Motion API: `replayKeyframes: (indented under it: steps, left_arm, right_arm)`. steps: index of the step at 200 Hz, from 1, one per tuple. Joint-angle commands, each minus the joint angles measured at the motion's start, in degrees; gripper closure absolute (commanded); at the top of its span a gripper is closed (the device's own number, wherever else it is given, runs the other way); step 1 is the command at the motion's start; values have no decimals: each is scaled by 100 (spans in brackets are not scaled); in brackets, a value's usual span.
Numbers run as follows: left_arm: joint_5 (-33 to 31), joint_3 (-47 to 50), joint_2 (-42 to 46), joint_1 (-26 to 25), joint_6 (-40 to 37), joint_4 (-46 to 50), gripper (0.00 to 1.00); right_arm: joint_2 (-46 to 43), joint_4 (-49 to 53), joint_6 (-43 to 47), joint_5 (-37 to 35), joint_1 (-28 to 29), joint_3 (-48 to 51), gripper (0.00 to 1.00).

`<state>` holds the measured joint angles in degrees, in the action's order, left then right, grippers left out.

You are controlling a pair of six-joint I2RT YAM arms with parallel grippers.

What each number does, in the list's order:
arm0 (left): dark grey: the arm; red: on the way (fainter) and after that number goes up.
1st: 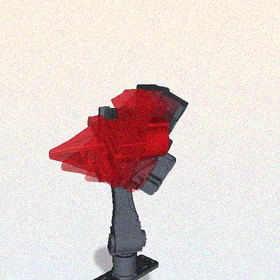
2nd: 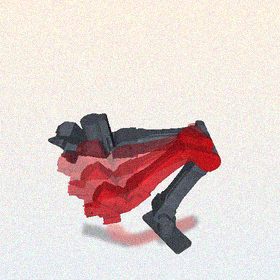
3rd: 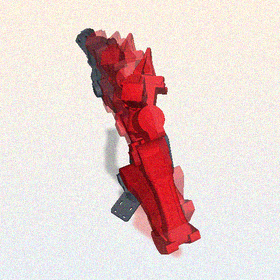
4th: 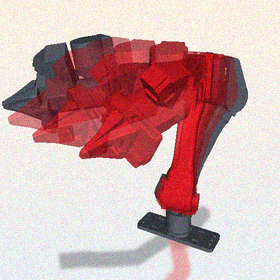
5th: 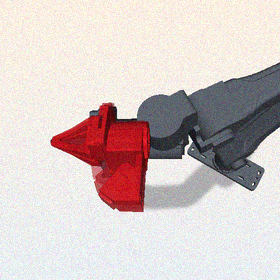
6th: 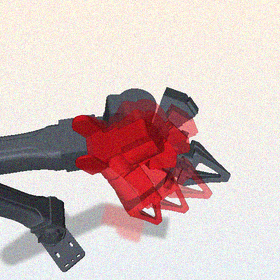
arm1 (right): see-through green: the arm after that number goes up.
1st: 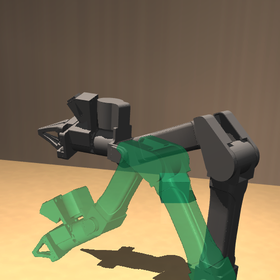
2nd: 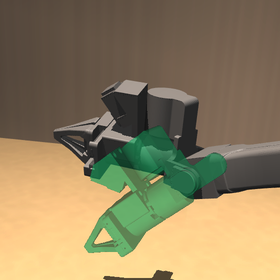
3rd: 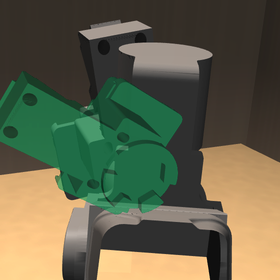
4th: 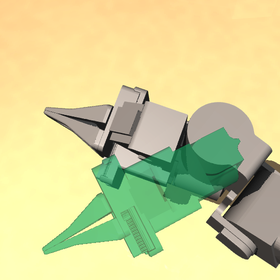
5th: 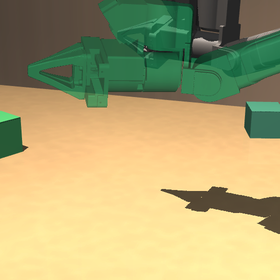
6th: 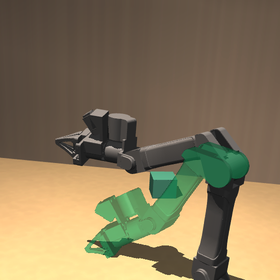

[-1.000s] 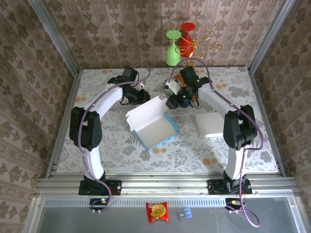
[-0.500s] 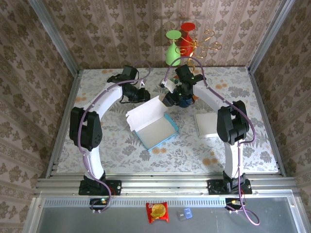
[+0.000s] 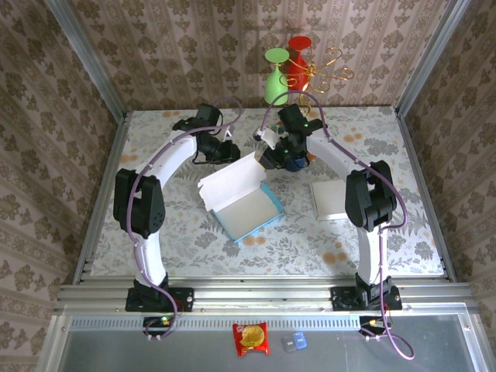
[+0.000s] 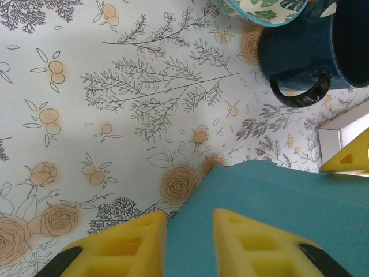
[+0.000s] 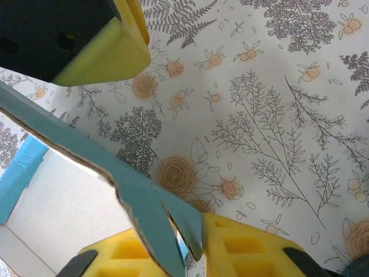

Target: Fold the paper box

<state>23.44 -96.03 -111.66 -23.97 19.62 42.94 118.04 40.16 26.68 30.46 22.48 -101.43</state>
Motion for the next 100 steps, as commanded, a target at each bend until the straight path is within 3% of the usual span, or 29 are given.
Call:
replayKeyframes:
  steps: [1,37,100]
  left_arm:
    - [117,-144,-49,17,-175,136,72]
    - [169,-145,-49,6,-237,175,73]
    - [178,-249,-118,-48,-296,265,74]
  right_arm:
    - [33,21,-32,14,40,-97,73]
    - [149,-25,-31,42,27,-149,63]
    - [324,-21,40,262,32,-279,62]
